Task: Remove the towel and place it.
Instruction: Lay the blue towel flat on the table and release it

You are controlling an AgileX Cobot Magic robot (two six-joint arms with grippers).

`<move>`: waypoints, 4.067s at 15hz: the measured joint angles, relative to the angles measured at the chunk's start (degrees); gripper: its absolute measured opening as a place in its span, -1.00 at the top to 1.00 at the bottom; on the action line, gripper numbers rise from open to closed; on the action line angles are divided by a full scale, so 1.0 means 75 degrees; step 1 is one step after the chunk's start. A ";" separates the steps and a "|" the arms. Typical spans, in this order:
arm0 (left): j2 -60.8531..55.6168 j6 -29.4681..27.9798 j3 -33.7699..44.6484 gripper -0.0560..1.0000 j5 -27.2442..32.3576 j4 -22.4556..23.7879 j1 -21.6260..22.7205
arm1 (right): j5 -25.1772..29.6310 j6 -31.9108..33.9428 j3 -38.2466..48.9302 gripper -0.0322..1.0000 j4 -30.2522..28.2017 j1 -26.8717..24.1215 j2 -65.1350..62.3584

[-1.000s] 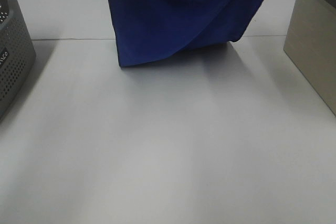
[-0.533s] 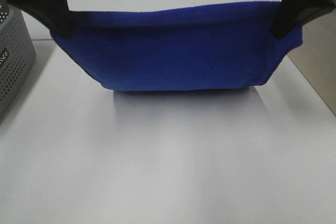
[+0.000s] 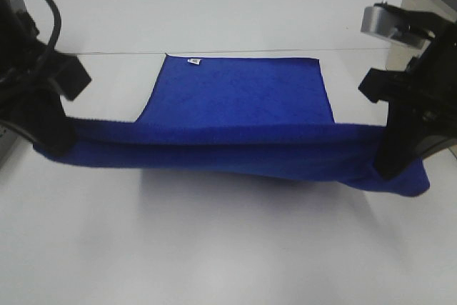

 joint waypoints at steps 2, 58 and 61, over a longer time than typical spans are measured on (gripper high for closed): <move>-0.0069 0.0008 0.0665 0.89 -0.0061 -0.0344 -0.0023 | 0.0000 -0.0107 0.0573 0.91 0.0107 0.0000 0.0000; 0.4958 0.2131 0.1047 0.89 0.0069 -0.1474 -0.1123 | -0.0244 -0.0382 0.3002 0.88 0.0351 -0.0008 0.3583; 0.4958 0.2131 0.1047 0.85 0.0084 -0.1474 -0.1123 | -0.0244 -0.0382 0.3002 0.79 0.0374 -0.0008 0.3583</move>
